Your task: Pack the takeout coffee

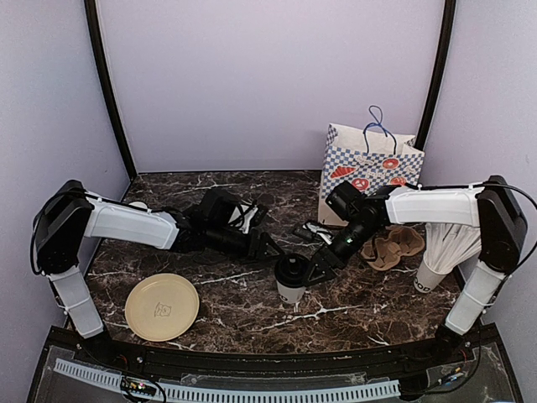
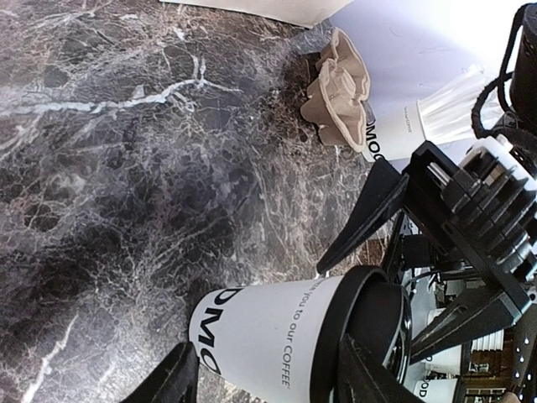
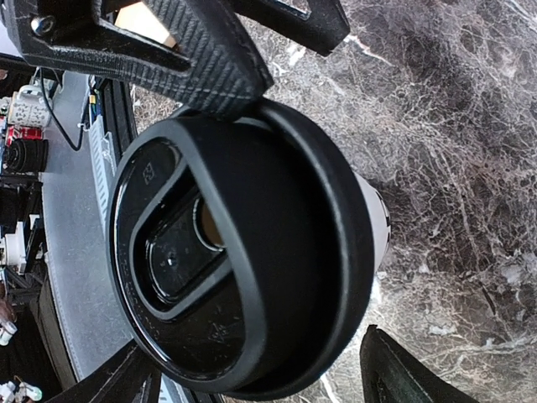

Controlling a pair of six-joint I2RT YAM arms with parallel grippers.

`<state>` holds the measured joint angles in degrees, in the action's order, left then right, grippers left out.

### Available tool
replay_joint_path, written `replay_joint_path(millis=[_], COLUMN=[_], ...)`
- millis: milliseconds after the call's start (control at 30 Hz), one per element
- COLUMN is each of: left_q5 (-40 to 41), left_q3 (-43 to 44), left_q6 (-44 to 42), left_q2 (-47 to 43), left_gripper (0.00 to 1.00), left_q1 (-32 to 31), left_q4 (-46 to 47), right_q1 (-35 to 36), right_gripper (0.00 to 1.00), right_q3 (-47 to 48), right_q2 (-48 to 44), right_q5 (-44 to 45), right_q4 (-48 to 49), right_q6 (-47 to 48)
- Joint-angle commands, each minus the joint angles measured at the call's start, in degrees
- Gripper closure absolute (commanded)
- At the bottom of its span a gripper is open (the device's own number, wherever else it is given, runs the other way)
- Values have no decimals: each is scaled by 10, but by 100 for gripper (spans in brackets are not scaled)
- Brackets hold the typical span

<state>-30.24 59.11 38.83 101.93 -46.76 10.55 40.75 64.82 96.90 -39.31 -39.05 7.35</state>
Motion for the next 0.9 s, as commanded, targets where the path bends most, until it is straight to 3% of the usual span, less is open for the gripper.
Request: replay_joint_path(millis=[0, 367, 600, 867], left_q5=[3, 68, 79, 84], left_q3=[-16, -67, -57, -38], left_q6=[-2, -19, -26, -36], left_q2=[-6, -13, -58, -118], left_gripper=[41, 49, 49, 40], left_q1=[-3, -7, -6, -8], left_q4=[-13, -72, -77, -63], right_q1=[3, -13, -36, -42], right_gripper=[20, 21, 21, 18], right_q3=[16, 22, 67, 88], right_q2=[25, 77, 44, 2], right_q5=[72, 200, 74, 32], right_q4=[26, 25, -14, -41], right_q6=[-20, -32, 27, 53])
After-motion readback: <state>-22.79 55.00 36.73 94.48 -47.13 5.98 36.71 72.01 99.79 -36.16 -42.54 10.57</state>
